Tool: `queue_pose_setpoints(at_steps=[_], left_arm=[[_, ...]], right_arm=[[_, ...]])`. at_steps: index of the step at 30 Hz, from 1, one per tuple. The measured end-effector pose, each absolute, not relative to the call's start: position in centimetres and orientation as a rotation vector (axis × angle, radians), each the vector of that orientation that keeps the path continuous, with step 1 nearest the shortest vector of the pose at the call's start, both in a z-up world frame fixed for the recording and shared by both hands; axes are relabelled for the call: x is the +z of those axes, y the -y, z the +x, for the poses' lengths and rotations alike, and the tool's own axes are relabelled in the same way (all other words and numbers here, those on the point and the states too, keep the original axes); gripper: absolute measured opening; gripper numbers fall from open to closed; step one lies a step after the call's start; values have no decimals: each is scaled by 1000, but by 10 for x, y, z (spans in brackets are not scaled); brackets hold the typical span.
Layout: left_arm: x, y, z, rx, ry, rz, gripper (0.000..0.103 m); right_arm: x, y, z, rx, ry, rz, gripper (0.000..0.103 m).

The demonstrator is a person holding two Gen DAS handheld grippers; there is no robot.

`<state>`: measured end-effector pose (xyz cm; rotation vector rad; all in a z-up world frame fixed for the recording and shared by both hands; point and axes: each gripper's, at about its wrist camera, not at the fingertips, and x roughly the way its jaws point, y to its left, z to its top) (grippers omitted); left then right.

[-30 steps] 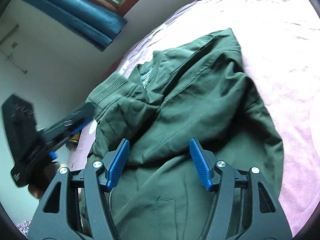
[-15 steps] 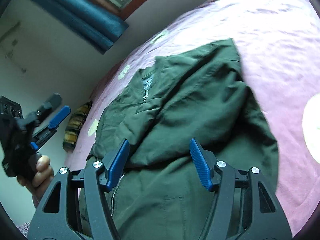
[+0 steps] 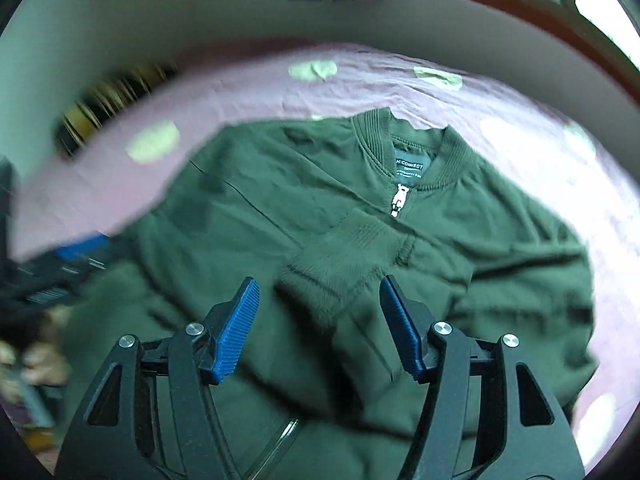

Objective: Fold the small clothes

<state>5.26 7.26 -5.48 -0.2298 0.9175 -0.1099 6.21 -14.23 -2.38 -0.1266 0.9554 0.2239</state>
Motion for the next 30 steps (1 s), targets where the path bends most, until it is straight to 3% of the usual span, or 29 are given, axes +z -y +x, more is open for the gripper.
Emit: queue_pose_setpoints(at_steps=[6, 7, 9, 10, 11, 12, 17, 20, 22, 24, 30], left_arm=[[-66, -83, 59, -95, -942, -249, 78], [-68, -83, 60, -92, -949, -252, 78], [-70, -85, 59, -91, -957, -255, 78], [-71, -85, 59, -92, -960, -258, 78], [-71, -85, 59, -91, -961, -258, 78], [-72, -85, 59, -90, -962, -258, 78], [-73, -86, 61, -87, -966, -257, 78], [-75, -85, 63, -80, -970, -252, 78], [-77, -84, 64, -73, -974, -247, 78], [-77, -83, 63, -71, -969, -238, 78], [-78, -84, 63, -73, -969, -245, 78]], right_arm=[[-55, 121, 84, 159, -1003, -310, 60], [-56, 121, 85, 165, -1007, -300, 55], [-55, 133, 87, 198, -1024, -211, 25], [-52, 140, 88, 192, -1020, -172, 19], [-48, 145, 87, 191, -1012, -143, 5], [-43, 156, 84, 187, -1002, -105, 0], [-23, 229, 63, 122, -941, 92, 0], [-13, 247, 47, 87, -898, 50, 6], [-9, 236, 44, 144, -899, 20, 25], [-6, 216, 46, 201, -899, -13, 55], [-31, 136, 69, 262, -933, -296, 67]])
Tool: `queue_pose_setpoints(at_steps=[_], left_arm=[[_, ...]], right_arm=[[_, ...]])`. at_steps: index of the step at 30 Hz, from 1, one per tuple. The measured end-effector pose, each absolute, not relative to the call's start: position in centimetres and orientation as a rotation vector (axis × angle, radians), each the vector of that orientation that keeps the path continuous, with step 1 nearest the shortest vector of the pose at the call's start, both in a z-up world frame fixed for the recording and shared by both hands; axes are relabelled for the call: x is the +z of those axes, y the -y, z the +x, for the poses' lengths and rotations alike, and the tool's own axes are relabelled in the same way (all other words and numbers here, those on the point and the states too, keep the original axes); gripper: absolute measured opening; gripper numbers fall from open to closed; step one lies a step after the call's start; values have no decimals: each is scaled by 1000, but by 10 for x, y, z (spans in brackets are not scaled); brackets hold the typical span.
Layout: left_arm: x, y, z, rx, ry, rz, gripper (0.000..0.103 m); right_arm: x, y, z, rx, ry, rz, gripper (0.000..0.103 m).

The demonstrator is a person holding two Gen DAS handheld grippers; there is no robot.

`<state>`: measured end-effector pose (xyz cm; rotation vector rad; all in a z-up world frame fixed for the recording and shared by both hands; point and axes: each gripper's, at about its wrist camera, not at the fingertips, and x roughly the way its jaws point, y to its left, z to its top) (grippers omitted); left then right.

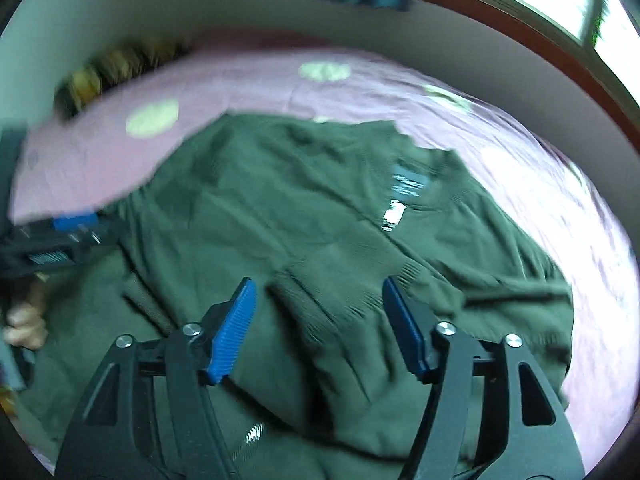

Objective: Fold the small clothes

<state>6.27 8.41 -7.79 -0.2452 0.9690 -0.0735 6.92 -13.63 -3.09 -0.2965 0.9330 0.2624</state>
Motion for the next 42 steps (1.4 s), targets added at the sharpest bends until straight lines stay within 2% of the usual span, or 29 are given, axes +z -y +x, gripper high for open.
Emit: queue_pose_setpoints(at_steps=[2, 4, 6, 8, 14, 16, 18, 19, 21, 22, 26, 34, 35, 36, 38, 42], left_arm=[[-78, -84, 63, -74, -971, -247, 78], [-79, -85, 63, -76, -971, -251, 78], [-80, -85, 63, -78, -972, -255, 78], [-81, -86, 64, -79, -975, -258, 78], [-81, -86, 64, -79, -976, -254, 78], [-81, -85, 64, -78, -977, -253, 78], [-81, -85, 64, -78, -976, -252, 78], [-81, -85, 64, -78, -977, -253, 78], [-81, -85, 64, -77, -977, -251, 78], [-81, -85, 64, -76, -977, -249, 78], [-82, -84, 63, -71, -976, -239, 78], [-82, -84, 62, -69, -978, -238, 78], [-82, -84, 62, -68, -977, -238, 78], [-83, -84, 62, -69, -977, -238, 78], [-83, -84, 62, -70, -978, -241, 78], [-82, -84, 62, -70, -978, -239, 78]], right_arm=[[-49, 120, 77, 224, -955, -424, 67], [-62, 118, 79, 173, -966, -491, 61], [-62, 133, 78, 194, -954, -391, 41], [-52, 160, 72, 207, -954, -237, 30], [-14, 257, 25, 193, -829, 171, 23], [-11, 291, 9, 197, -799, 306, 23], [-16, 326, -9, 211, -791, 441, 27], [-22, 342, -16, 218, -799, 508, 31], [-40, 373, -30, 233, -809, 659, 50], [-48, 384, -35, 241, -805, 724, 53], [-68, 401, -37, 295, -795, 887, 55], [-84, 369, -20, 226, -932, 782, 54], [-85, 366, -19, 213, -937, 766, 45], [-85, 363, -19, 190, -936, 737, 30], [-81, 359, -17, 168, -927, 691, 15], [-45, 353, -27, 173, -810, 599, 12]])
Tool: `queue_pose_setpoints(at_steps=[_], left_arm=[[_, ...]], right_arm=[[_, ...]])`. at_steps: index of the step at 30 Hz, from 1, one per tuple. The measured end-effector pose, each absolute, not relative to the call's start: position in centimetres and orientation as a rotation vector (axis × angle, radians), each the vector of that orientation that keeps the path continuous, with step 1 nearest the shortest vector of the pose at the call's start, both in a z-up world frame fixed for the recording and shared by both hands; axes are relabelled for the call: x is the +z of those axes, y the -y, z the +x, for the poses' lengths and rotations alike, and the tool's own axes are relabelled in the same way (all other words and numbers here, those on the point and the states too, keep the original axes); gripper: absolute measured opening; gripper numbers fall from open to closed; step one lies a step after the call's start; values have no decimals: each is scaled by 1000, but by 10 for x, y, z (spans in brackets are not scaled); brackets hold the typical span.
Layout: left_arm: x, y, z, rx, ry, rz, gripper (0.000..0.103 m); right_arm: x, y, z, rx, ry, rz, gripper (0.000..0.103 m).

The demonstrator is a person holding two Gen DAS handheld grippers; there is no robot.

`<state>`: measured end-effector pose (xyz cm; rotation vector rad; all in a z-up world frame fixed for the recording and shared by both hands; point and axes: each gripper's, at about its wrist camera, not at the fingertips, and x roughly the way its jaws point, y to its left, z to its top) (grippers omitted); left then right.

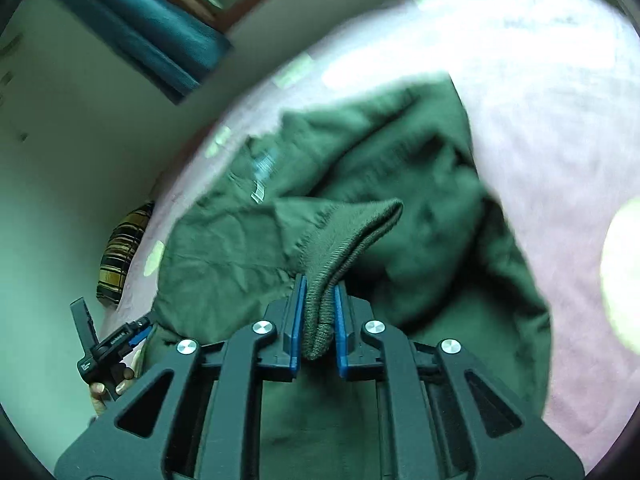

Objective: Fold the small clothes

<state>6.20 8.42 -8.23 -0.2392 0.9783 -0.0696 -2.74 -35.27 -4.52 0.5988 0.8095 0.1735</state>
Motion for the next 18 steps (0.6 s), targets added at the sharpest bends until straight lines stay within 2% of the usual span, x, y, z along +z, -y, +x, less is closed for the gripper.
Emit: queue_pose_setpoints(at_steps=[4, 12, 18], left_arm=[[-82, -84, 62, -71, -978, -242, 78], [-84, -82, 64, -68, -984, -226, 78], [-81, -83, 64, -78, -989, -225, 79]], right_arm=[[-32, 352, -30, 155, -758, 540, 11], [-99, 375, -16, 102, -896, 667, 11], [-90, 388, -26, 156, -877, 735, 17]])
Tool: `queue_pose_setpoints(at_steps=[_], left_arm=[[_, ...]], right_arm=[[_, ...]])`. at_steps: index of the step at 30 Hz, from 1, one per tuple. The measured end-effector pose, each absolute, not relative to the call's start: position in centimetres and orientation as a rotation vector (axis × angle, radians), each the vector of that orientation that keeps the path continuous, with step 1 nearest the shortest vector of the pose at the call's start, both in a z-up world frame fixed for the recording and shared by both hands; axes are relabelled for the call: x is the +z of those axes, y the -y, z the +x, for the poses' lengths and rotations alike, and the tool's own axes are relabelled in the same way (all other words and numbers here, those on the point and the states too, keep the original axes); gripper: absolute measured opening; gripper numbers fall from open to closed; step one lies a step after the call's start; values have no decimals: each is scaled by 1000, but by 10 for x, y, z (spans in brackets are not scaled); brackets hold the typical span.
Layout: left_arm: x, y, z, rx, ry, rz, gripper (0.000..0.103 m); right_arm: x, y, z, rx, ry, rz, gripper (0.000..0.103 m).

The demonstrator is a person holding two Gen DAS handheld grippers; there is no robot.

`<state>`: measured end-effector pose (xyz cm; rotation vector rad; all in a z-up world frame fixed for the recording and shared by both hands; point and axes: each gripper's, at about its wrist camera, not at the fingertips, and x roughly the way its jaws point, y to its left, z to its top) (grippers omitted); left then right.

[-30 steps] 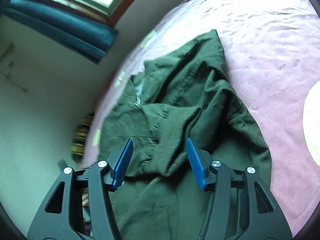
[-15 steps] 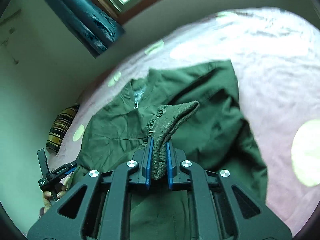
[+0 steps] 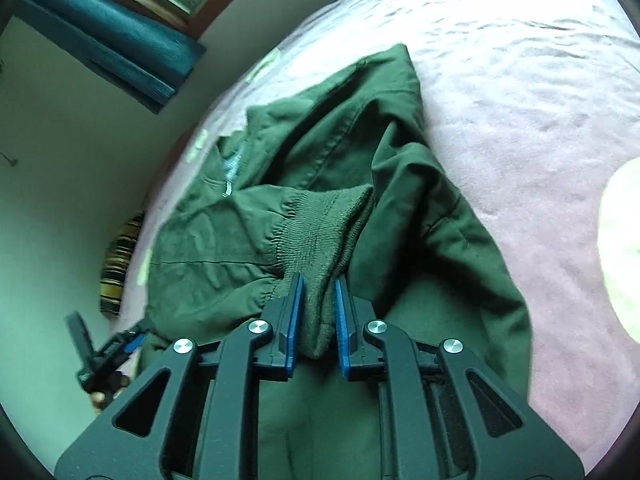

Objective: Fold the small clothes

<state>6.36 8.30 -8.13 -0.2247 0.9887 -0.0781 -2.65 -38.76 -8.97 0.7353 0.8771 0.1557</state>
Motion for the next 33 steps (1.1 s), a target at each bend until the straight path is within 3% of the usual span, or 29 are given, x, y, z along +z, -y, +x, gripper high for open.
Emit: queue_pose_setpoints(at_steps=[5, 13, 18, 33], left_arm=[[-72, -94, 55, -113, -1000, -271, 79], [-65, -120, 4, -188, -1044, -256, 79], [-67, -139, -33, -234, -1086, -311, 79], [-72, -137, -107, -419, -1178, -300, 79]], right_arm=[[-69, 410, -71, 168, -821, 752, 31], [-78, 434, -146, 91, -878, 748, 33], [-90, 434, -178, 90, -912, 787, 41], [-96, 406, -215, 231, -947, 826, 52]])
